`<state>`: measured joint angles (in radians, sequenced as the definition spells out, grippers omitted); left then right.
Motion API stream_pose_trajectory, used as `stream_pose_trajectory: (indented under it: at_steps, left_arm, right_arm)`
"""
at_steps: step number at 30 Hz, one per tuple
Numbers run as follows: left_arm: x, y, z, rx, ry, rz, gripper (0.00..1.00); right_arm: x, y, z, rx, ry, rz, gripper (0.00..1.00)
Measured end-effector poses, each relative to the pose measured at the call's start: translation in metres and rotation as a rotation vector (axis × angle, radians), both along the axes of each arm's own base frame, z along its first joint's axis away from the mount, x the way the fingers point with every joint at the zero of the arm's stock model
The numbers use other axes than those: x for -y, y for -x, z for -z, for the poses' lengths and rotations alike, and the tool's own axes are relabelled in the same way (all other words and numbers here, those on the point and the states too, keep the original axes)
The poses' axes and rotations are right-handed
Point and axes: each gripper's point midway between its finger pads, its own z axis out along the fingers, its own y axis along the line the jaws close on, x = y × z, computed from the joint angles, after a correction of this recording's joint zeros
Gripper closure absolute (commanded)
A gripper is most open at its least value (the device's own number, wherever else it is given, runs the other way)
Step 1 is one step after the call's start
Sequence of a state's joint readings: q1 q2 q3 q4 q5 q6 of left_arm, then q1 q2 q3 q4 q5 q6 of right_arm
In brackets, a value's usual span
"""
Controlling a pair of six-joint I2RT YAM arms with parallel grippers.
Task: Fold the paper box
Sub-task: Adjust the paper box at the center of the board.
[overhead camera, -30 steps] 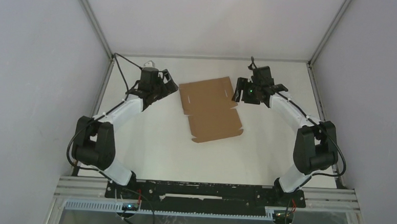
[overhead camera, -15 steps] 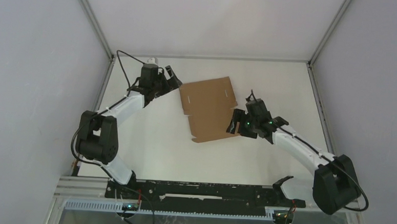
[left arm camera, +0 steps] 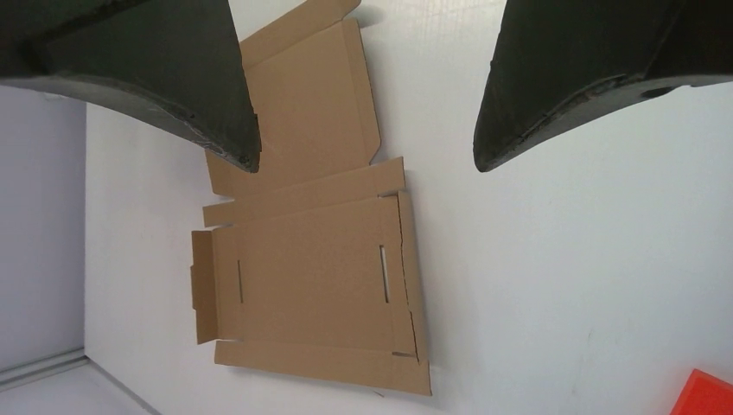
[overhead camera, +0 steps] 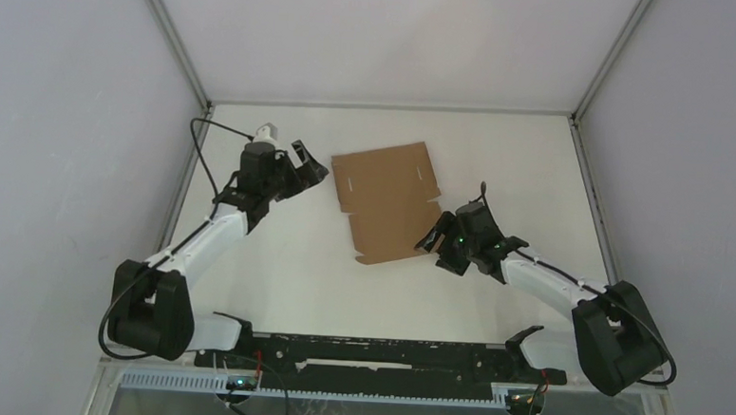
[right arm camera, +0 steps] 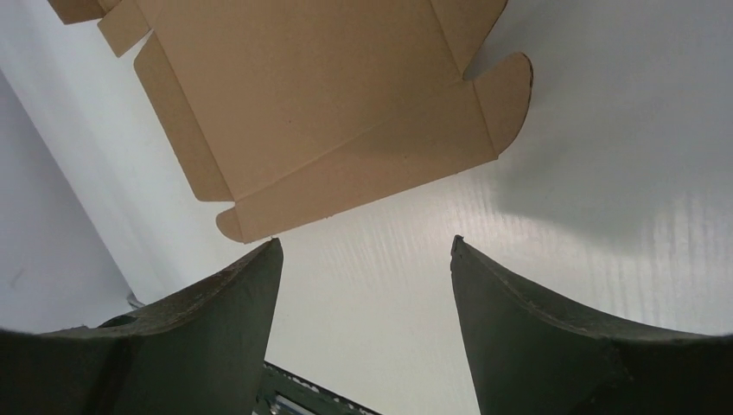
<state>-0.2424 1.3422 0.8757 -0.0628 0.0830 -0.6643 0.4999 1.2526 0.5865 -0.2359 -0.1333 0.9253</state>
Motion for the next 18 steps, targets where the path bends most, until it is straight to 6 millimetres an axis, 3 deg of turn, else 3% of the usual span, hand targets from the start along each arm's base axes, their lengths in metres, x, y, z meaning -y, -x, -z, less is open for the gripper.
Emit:
stream_pose_trajectory:
  at_steps: [4,11,18]
  left_arm:
    - [-0.003,0.011,-0.006,0.022,0.005,0.000,0.03]
    - [-0.005,0.021,0.001,0.010,0.002,0.001,0.03]
    - [-0.006,0.026,-0.001,0.017,0.003,0.002,0.03]
  right_arm:
    - [-0.008,-0.004,0.006,-0.028,-0.042,0.054,0.21]
    - [-0.024,-0.014,0.008,-0.037,-0.097,0.131,0.25]
    - [-0.032,-0.010,0.024,-0.073,-0.067,0.188,0.30]
